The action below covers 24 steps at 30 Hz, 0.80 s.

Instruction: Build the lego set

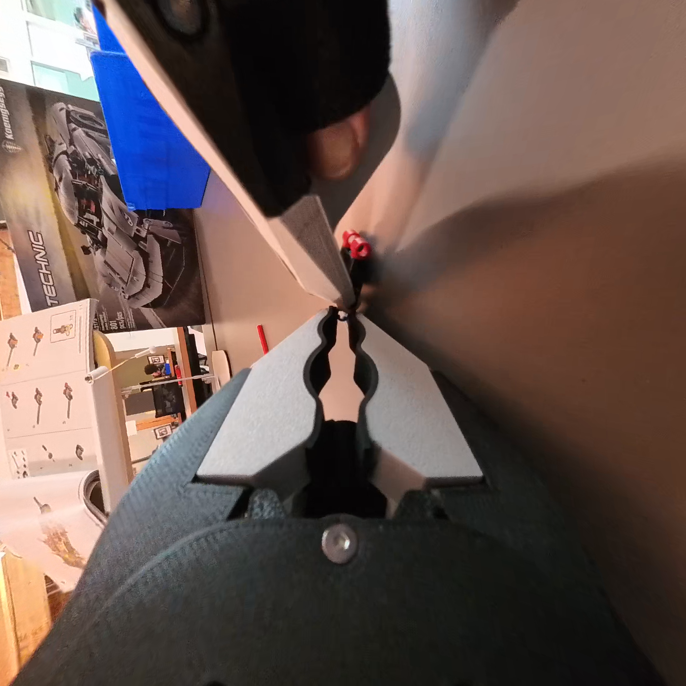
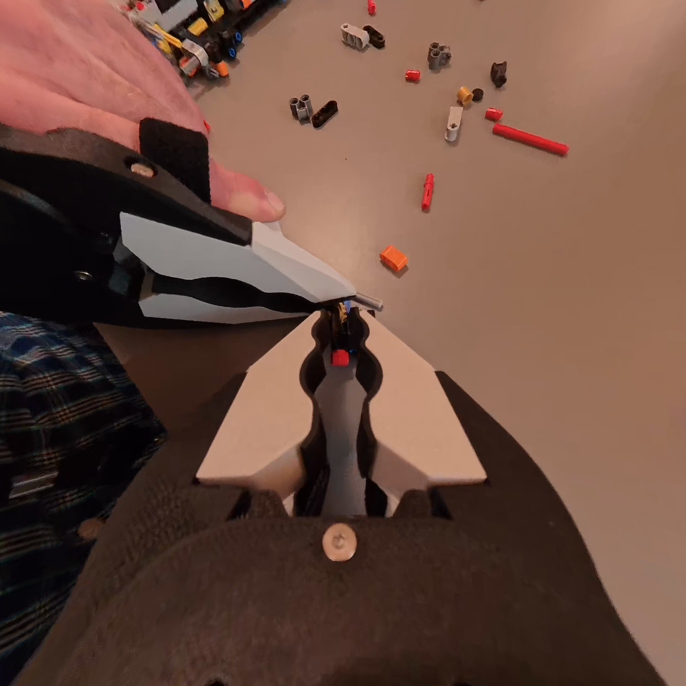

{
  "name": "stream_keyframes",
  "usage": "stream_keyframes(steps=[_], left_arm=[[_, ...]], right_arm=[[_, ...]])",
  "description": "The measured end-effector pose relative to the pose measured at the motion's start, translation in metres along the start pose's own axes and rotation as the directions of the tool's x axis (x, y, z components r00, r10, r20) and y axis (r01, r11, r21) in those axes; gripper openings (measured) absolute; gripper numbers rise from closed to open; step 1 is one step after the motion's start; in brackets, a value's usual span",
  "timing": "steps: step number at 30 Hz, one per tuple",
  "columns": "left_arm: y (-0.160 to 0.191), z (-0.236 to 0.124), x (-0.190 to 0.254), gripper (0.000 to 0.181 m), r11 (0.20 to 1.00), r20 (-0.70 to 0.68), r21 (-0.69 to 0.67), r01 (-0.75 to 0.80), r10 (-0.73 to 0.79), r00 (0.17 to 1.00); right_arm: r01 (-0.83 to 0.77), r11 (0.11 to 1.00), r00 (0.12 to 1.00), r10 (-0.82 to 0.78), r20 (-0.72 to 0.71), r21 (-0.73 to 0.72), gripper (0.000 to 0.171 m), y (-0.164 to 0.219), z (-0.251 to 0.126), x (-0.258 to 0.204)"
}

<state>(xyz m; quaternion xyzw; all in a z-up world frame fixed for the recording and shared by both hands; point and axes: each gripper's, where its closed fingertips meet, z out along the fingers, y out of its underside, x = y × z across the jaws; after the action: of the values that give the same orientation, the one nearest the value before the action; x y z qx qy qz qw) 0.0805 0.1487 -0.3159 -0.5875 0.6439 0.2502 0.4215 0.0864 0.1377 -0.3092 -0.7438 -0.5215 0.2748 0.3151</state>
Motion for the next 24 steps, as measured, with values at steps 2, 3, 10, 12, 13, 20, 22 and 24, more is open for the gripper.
stream_keyframes(steps=[2, 3, 10, 12, 13, 20, 22, 24], left_arm=[[0.000, 0.000, 0.000, 0.006, 1.000, -0.004, 0.016, 0.008, -0.008, 1.000], [0.000, -0.001, 0.000, 0.006, 0.999, -0.015, 0.025, 0.024, -0.024, 1.000], [-0.001, -0.007, 0.005, 0.007, 0.980, -0.187, 0.106, 0.166, -0.144, 0.972], [0.002, -0.008, 0.004, 0.007, 0.971, -0.230, 0.103, 0.217, -0.189, 0.955], [0.003, -0.010, 0.003, 0.007, 0.969, -0.242, 0.114, 0.220, -0.188, 0.952], [-0.001, -0.020, 0.000, 0.018, 0.911, -0.420, 0.123, 0.394, -0.312, 0.852], [0.001, -0.018, -0.002, 0.018, 0.904, -0.433, 0.122, 0.410, -0.323, 0.842], [0.003, -0.016, 0.000, 0.017, 0.914, -0.450, 0.117, 0.387, -0.299, 0.841]], right_arm=[[0.071, 0.997, 0.996, -0.071, -0.060, 0.003, 0.009, 0.000, 0.000, -0.001], [0.122, 0.992, 0.989, -0.120, -0.088, 0.011, 0.008, 0.000, -0.001, -0.002], [0.204, 0.977, 0.978, -0.200, -0.062, 0.059, 0.000, 0.000, -0.007, -0.010], [0.213, 0.976, 0.977, -0.211, -0.044, 0.050, 0.000, 0.003, -0.008, -0.011], [0.227, 0.973, 0.974, -0.226, -0.028, 0.042, 0.000, 0.006, -0.008, -0.013], [0.255, 0.966, 0.967, -0.255, -0.002, 0.054, 0.000, 0.005, -0.013, -0.016], [0.262, 0.963, 0.965, -0.262, -0.012, 0.062, 0.000, 0.001, -0.016, -0.011], [0.268, 0.962, 0.963, -0.267, -0.023, 0.056, 0.003, -0.001, -0.016, -0.005]])
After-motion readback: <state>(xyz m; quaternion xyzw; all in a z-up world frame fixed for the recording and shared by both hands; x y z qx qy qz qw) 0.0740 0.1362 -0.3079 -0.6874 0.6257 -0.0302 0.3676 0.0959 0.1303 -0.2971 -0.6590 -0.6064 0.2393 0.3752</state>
